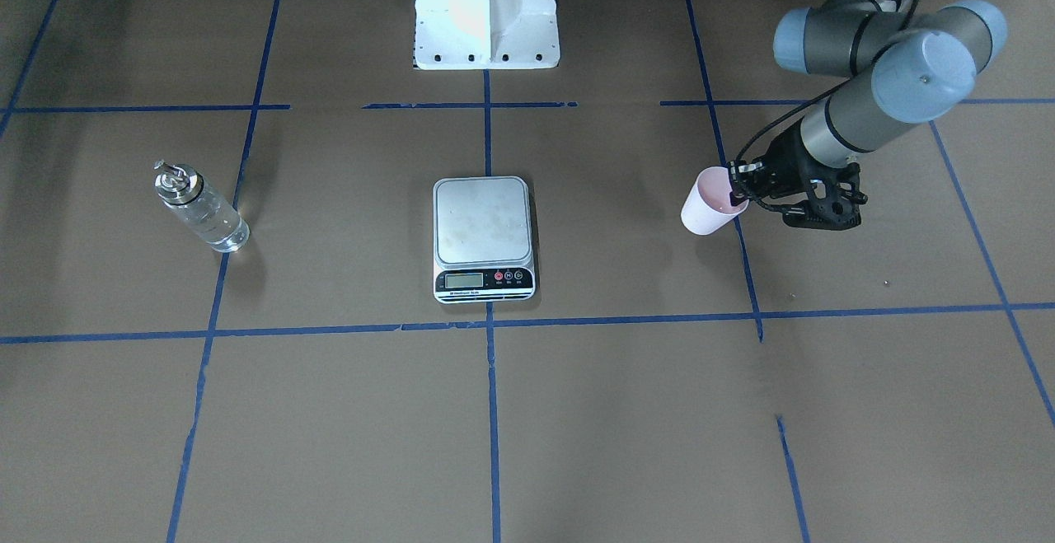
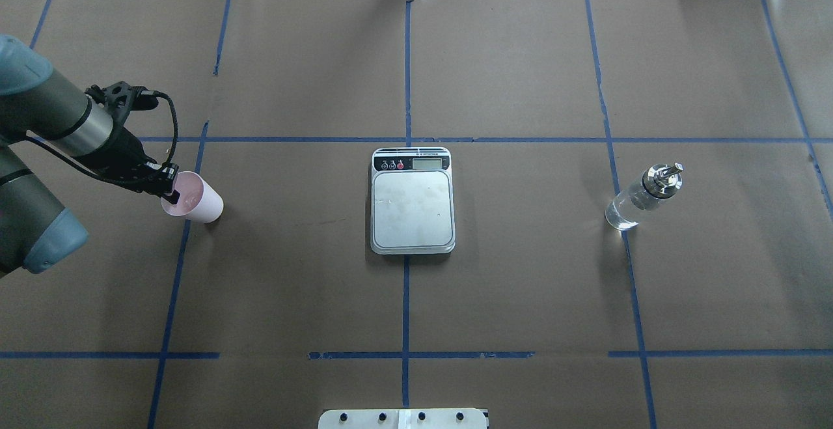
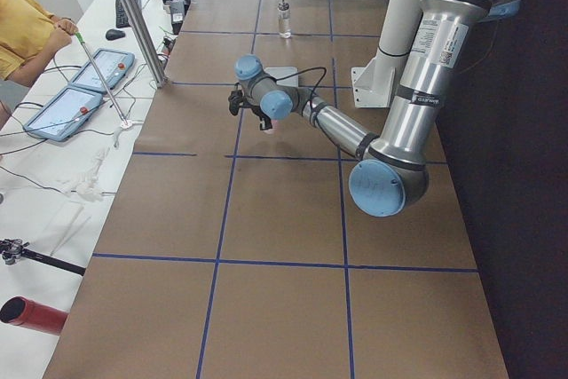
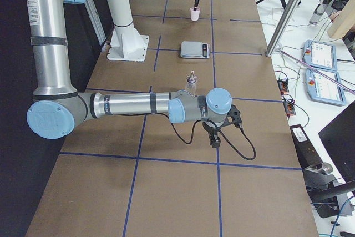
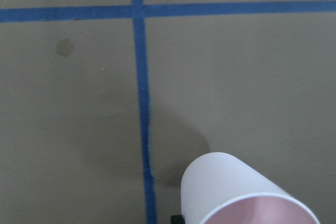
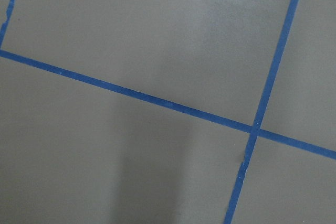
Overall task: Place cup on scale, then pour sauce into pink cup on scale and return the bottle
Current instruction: 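Carry the pink cup with the left gripper onto the scale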
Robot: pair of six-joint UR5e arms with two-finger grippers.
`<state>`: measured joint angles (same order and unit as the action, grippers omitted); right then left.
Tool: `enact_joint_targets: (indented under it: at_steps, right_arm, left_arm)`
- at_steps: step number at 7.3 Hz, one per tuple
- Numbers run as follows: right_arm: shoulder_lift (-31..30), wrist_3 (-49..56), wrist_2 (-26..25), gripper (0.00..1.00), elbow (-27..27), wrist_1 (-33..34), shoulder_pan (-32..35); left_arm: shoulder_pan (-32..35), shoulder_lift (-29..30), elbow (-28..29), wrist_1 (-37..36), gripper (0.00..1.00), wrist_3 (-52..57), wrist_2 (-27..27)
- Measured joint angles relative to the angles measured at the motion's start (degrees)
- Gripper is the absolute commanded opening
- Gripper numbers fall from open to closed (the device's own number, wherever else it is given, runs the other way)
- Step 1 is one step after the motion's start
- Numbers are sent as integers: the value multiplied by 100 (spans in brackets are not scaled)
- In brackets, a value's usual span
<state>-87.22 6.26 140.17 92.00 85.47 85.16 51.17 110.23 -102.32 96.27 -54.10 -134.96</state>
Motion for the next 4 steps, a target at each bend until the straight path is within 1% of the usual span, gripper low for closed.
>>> enact_joint_targets:
  at_steps: [1, 2, 3, 4]
  right_arm:
    - [2, -31, 3, 100, 17, -76, -78]
    - [3, -91, 5, 100, 22, -249, -190]
    - [3, -222, 5, 100, 26, -432, -316]
    - [-1, -347, 10, 100, 30, -623, -428]
  left_arm:
    - [-110, 618, -101, -488, 0, -472, 236]
    - [-403, 1180, -85, -688, 0, -969, 609]
    - [-746, 1690, 102, -744, 0, -1335, 970]
    - [-1002, 2151, 482, -740, 0, -1543, 1173]
